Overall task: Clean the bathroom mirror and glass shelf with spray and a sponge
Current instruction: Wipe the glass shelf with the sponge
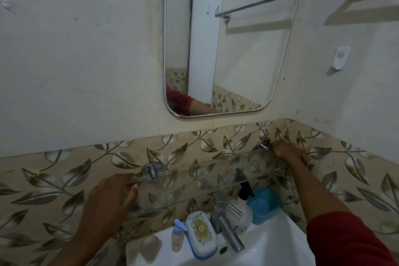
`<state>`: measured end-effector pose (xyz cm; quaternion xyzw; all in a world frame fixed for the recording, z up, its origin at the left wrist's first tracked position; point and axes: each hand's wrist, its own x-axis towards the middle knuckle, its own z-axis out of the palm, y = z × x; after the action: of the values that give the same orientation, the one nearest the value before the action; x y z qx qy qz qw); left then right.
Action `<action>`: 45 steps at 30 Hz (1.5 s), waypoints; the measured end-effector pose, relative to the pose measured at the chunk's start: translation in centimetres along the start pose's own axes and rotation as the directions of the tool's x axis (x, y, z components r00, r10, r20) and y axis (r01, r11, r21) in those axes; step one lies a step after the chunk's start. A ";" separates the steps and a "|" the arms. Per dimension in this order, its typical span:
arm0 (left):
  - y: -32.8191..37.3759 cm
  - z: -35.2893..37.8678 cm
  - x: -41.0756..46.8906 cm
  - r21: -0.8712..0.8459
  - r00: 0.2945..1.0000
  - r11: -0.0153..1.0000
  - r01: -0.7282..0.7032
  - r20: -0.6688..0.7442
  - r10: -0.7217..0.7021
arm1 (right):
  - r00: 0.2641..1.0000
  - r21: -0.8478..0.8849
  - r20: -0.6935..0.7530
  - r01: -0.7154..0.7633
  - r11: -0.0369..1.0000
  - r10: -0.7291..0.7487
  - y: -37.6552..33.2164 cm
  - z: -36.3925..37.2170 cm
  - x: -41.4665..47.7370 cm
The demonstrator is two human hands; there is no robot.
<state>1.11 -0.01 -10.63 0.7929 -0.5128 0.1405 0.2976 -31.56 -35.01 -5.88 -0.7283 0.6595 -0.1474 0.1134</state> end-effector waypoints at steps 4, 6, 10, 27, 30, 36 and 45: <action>0.3 -0.2 0.0 -0.010 1.000 0.999 0.030 0.009 -0.030 | 0.997 0.029 0.012 -0.078 0.997 0.078 -1.4 0.0 -1.1; 0.4 -0.1 -0.1 -0.016 0.999 0.999 0.032 0.005 -0.032 | 0.994 -0.001 -0.008 -0.109 0.994 0.109 -2.3 0.6 -2.0; 0.5 -0.2 0.0 -0.020 1.000 0.999 0.026 -0.005 -0.026 | 0.994 -0.016 -0.068 -0.091 0.996 0.090 -4.5 3.0 -5.3; 0.0 -1.5 -0.6 -0.326 0.992 0.941 0.087 -0.063 -0.113 | 0.893 0.119 -0.012 0.449 0.886 -0.451 -18.6 8.8 -23.9; -1.3 -2.2 -1.0 -0.351 0.979 0.929 0.120 -0.116 -0.170 | 0.849 0.152 -0.013 0.524 0.838 -0.528 -21.4 10.4 -26.8; -3.4 -3.2 -1.6 -0.423 0.952 0.898 0.122 -0.205 -0.226 | 0.684 0.166 0.092 0.706 0.688 -0.724 -26.4 12.6 -31.3; -0.4 -4.4 -1.1 -0.495 0.944 0.869 0.003 -0.284 -0.165 | 0.286 0.298 0.188 0.895 0.332 -0.939 -17.6 8.7 -26.8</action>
<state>1.33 3.62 -7.90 0.6808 -0.4414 0.1187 0.5723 -14.40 -6.77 -9.37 -0.9774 0.0804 -0.1063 0.1643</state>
